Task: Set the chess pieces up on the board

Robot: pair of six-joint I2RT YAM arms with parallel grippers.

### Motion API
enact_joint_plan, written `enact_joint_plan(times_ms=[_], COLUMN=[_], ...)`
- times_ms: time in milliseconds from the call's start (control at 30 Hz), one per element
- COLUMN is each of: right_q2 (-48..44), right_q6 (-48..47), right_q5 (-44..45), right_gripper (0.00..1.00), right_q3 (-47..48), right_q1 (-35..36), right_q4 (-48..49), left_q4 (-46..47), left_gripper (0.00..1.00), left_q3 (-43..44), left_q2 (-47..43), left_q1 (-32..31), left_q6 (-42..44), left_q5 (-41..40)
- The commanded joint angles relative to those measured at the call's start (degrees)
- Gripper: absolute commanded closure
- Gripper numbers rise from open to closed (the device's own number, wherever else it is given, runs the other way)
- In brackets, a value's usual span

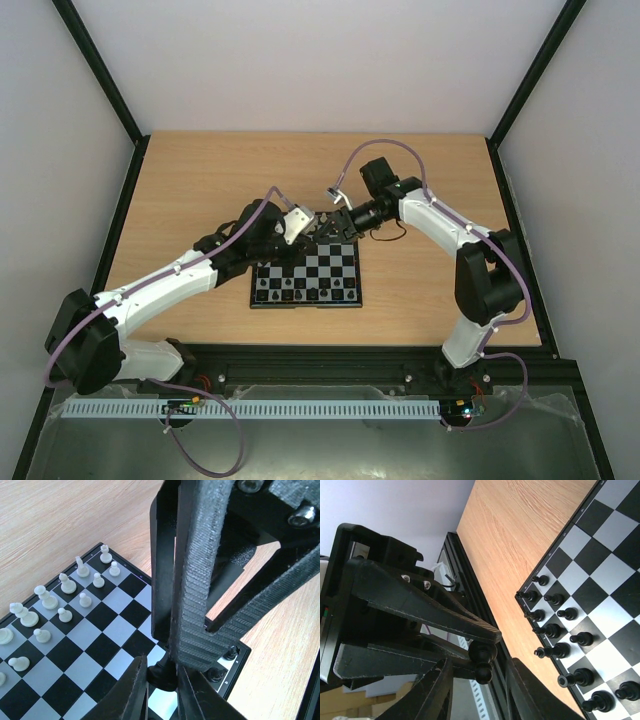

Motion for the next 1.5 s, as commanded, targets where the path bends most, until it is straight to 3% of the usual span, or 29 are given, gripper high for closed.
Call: enact_joint_plan(times_ms=[0, 400, 600, 833, 1033, 1233, 1467], right_q2=[0.4, -1.0, -2.5, -3.9, -3.5, -2.3, 1.6], right_q6=[1.1, 1.1, -2.3, -6.8, -9.2, -13.5, -16.9], right_q5=[-2.8, -0.4, 14.2, 23.9, 30.3, 39.9, 49.0], right_gripper=[0.71, 0.87, 0.92, 0.92, 0.92, 0.93, 0.93], right_q3=[-0.6, -1.9, 0.2, 0.1, 0.6, 2.0, 2.5], right_q1=[0.5, 0.5, 0.5, 0.6, 1.9, 8.3, 15.4], right_q4=[-0.2, 1.4, -0.7, -1.4, -1.8, -3.2, -6.8], left_q4=[1.4, 1.0, -0.3, -3.0, -12.6, -8.6, -8.4], left_gripper=[0.86, 0.81, 0.55, 0.37, 0.35, 0.32, 0.32], left_q3=[-0.3, -0.2, 0.6, 1.8, 5.3, -2.1, -3.6], left_q2=[-1.1, -0.7, -2.1, -5.7, -3.6, -5.1, -6.0], left_q1=[-0.3, -0.5, -0.4, 0.8, 7.2, 18.4, 20.4], left_q6=[0.6, 0.6, -0.4, -4.7, -12.2, -15.0, -14.0], left_q5=[0.9, 0.5, -3.4, -13.2, -17.4, -12.4, -15.4])
